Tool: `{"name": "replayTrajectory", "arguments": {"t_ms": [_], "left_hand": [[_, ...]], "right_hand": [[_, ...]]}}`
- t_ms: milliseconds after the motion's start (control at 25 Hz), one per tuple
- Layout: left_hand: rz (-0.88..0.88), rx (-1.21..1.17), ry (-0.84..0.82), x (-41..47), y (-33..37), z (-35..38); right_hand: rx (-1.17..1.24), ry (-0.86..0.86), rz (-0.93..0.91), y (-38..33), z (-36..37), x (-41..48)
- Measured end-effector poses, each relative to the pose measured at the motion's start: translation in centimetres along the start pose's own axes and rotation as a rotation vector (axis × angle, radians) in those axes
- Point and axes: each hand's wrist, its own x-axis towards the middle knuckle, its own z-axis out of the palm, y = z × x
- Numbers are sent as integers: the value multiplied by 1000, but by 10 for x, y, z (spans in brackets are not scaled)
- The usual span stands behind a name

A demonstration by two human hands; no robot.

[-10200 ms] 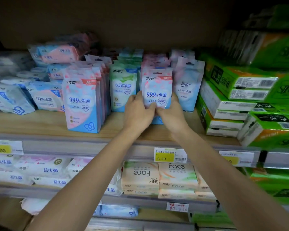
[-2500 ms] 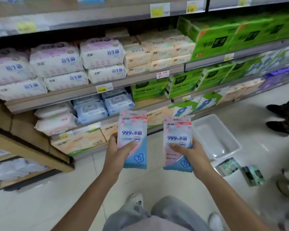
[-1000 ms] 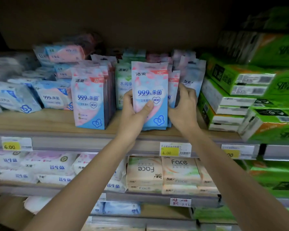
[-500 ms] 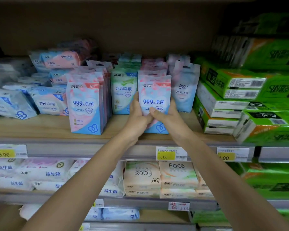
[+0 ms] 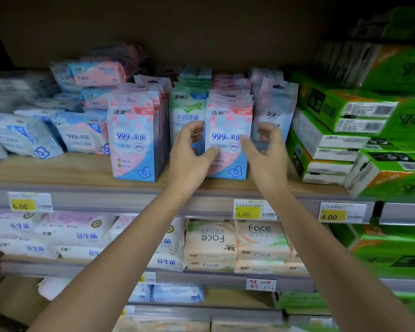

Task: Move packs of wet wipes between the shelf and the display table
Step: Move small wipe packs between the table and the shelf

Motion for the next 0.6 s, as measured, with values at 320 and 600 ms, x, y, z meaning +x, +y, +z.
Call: {"name": "replayTrajectory", "arguments": {"t_ms": [320, 600], "left_hand": [[-95, -35, -120, -114, -29, -79], [-763, 349, -36, -298, -140, -120]], "right_hand": [[105, -404, -158, 2, 0, -103], [-264, -1173, 206, 158, 35, -249]]}}
